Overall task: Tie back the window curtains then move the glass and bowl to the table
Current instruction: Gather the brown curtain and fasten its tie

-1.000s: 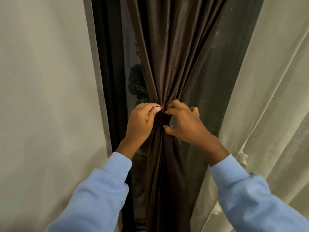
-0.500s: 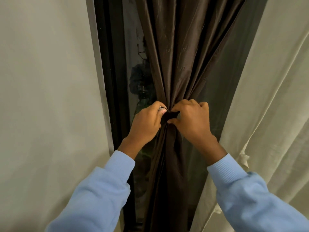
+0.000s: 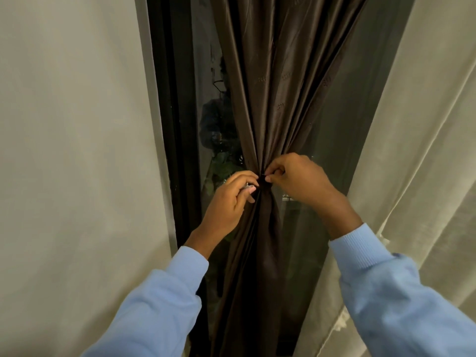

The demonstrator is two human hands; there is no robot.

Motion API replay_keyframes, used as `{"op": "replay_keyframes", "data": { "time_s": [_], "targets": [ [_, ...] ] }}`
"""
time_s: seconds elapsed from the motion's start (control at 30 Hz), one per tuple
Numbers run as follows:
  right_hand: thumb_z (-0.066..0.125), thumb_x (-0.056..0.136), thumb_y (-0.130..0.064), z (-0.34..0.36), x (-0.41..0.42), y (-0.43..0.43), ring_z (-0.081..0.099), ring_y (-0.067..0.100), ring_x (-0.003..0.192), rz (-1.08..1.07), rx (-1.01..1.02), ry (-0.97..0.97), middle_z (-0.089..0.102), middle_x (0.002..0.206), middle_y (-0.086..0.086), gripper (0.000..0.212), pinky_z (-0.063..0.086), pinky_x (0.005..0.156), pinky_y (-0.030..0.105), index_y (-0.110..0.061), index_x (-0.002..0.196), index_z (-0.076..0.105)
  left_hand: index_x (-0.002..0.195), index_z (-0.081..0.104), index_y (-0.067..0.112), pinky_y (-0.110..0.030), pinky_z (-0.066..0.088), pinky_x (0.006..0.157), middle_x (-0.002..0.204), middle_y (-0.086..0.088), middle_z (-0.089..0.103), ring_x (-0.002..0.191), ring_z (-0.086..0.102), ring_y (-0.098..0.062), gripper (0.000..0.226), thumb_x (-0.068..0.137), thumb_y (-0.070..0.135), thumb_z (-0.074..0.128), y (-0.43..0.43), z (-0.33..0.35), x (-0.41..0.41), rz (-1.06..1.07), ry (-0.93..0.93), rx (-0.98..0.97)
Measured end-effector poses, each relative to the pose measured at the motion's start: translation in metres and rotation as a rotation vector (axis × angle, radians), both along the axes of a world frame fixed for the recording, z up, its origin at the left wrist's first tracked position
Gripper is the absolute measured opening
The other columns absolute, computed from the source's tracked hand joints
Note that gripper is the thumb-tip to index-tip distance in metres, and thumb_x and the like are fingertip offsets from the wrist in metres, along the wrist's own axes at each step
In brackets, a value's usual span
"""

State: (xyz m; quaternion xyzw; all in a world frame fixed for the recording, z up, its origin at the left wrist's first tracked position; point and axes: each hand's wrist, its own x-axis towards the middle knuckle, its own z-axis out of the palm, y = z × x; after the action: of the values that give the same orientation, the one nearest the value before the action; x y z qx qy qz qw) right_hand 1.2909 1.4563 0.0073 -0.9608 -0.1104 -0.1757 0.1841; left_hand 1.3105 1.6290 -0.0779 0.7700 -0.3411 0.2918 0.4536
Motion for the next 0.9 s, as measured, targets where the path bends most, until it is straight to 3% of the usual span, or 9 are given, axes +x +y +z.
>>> {"op": "replay_keyframes", "data": {
  "time_s": [0.2, 0.4, 0.57, 0.63, 0.7, 0.77, 0.9],
  "targets": [
    [0.058, 0.097, -0.023, -0.02, 0.001, 0.005, 0.057, 0.013, 0.089, -0.037, 0.119, -0.246, 0.059, 0.1, -0.008, 0.012, 0.036, 0.068, 0.027, -0.024, 0.098, 0.07, 0.11, 0.06, 0.016, -0.034, 0.057, 0.067, 0.114, 0.004, 0.061, 0.079, 0.066, -0.004, 0.019, 0.1, 0.019, 0.044, 0.005, 0.007, 0.004, 0.116, 0.01, 0.062],
    [0.049, 0.101, -0.02, -0.035, 0.003, 0.012, 0.062, 0.014, 0.084, -0.002, 0.238, -0.315, 0.065, 0.095, -0.006, 0.013, 0.044, 0.066, 0.03, -0.022, 0.099, 0.062, 0.106, 0.058, 0.019, -0.036, 0.055, 0.068, 0.109, 0.005, 0.061, 0.076, 0.066, -0.001, 0.017, 0.101, 0.023, 0.043, 0.005, 0.012, 0.003, 0.162, 0.01, 0.123],
    [0.046, 0.103, -0.015, -0.048, 0.007, 0.011, 0.062, 0.013, 0.072, 0.122, 0.577, -0.328, 0.062, 0.08, -0.004, 0.011, 0.054, 0.068, 0.042, -0.019, 0.096, 0.054, 0.104, 0.059, 0.019, -0.036, 0.054, 0.073, 0.105, 0.007, 0.06, 0.085, 0.063, -0.006, 0.015, 0.099, 0.021, 0.045, 0.007, 0.015, 0.007, 0.148, 0.03, 0.135],
    [0.044, 0.104, -0.014, -0.054, 0.003, 0.012, 0.063, 0.01, 0.074, 0.15, 0.627, -0.369, 0.061, 0.081, -0.006, 0.01, 0.055, 0.069, 0.035, -0.017, 0.098, 0.052, 0.107, 0.059, 0.019, -0.026, 0.049, 0.064, 0.093, 0.009, 0.062, 0.079, 0.059, 0.0, 0.017, 0.1, 0.023, 0.044, 0.009, 0.017, 0.007, 0.168, 0.039, 0.16],
    [0.043, 0.104, -0.013, -0.061, 0.001, 0.014, 0.063, 0.01, 0.076, 0.169, 0.638, -0.429, 0.06, 0.082, -0.008, 0.01, 0.054, 0.067, 0.031, -0.017, 0.098, 0.05, 0.108, 0.057, 0.017, -0.014, 0.033, 0.053, 0.074, 0.014, 0.055, 0.063, 0.053, 0.004, 0.018, 0.101, 0.024, 0.042, 0.01, 0.021, 0.006, 0.209, 0.056, 0.172],
    [0.045, 0.104, -0.011, -0.067, -0.001, 0.016, 0.063, 0.011, 0.076, 0.204, 0.633, -0.468, 0.06, 0.083, -0.007, 0.011, 0.054, 0.067, 0.028, -0.017, 0.099, 0.052, 0.108, 0.056, 0.018, -0.014, 0.03, 0.051, 0.071, 0.014, 0.053, 0.06, 0.052, 0.002, 0.018, 0.102, 0.026, 0.041, 0.01, 0.023, 0.006, 0.241, 0.07, 0.18],
    [0.058, 0.098, -0.012, -0.063, 0.001, 0.014, 0.064, 0.006, 0.078, 0.23, 0.643, -0.464, 0.065, 0.085, -0.008, 0.007, 0.048, 0.067, 0.014, -0.011, 0.103, 0.063, 0.106, 0.056, 0.018, -0.032, 0.049, 0.066, 0.091, 0.009, 0.058, 0.08, 0.056, -0.007, 0.017, 0.101, 0.025, 0.042, 0.009, 0.02, 0.007, 0.219, 0.031, 0.22]
  ]
}}
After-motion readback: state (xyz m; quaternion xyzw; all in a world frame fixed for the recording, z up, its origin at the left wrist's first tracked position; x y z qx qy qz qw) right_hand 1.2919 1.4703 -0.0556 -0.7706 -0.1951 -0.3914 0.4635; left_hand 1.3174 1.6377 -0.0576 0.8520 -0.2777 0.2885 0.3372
